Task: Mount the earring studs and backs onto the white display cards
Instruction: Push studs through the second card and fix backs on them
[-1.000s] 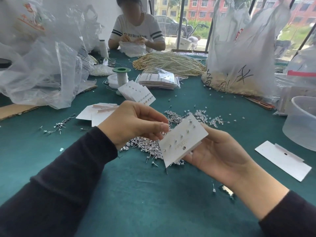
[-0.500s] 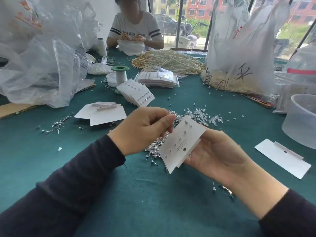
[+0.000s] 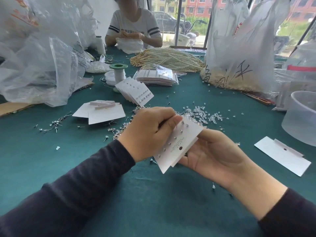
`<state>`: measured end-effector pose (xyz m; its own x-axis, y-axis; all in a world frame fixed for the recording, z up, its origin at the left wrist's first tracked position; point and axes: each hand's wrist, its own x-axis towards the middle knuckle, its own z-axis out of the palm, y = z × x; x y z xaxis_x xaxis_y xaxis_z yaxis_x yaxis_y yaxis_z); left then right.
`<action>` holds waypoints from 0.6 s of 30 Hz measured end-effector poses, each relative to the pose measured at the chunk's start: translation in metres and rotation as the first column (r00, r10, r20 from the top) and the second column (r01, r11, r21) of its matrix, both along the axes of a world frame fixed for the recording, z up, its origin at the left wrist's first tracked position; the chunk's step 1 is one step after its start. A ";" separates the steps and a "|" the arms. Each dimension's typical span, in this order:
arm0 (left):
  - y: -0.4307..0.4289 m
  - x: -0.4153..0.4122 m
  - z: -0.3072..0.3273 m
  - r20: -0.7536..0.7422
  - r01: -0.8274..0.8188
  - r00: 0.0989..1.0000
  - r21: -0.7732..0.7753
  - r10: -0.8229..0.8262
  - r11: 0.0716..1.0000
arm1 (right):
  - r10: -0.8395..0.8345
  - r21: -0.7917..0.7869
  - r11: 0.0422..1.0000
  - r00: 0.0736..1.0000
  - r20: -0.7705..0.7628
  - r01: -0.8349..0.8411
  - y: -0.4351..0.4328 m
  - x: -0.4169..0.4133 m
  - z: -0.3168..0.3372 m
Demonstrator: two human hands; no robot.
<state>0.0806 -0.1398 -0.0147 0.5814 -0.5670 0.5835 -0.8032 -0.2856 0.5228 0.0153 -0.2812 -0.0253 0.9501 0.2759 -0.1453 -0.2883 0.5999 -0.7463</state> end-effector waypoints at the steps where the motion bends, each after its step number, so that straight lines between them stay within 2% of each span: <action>1: 0.000 0.000 0.000 0.002 -0.001 1.000 -0.004 0.001 1.000 | 0.002 0.004 1.000 1.000 0.001 -0.002 0.000 0.000 0.000; 5: 0.000 -0.001 0.000 -0.005 0.004 1.000 -0.014 -0.004 1.000 | 0.012 0.047 0.999 1.000 0.002 -0.012 -0.001 -0.001 -0.002; 18: -0.001 -0.002 -0.001 0.023 -0.022 0.999 -0.020 0.022 1.000 | 0.037 0.053 0.998 0.999 0.007 -0.037 -0.001 0.000 -0.003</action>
<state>0.0790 -0.1405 -0.0156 0.5795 -0.5427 0.6080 -0.8091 -0.2933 0.5093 0.0149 -0.2821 -0.0283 0.9400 0.3179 -0.1236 -0.3064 0.6277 -0.7156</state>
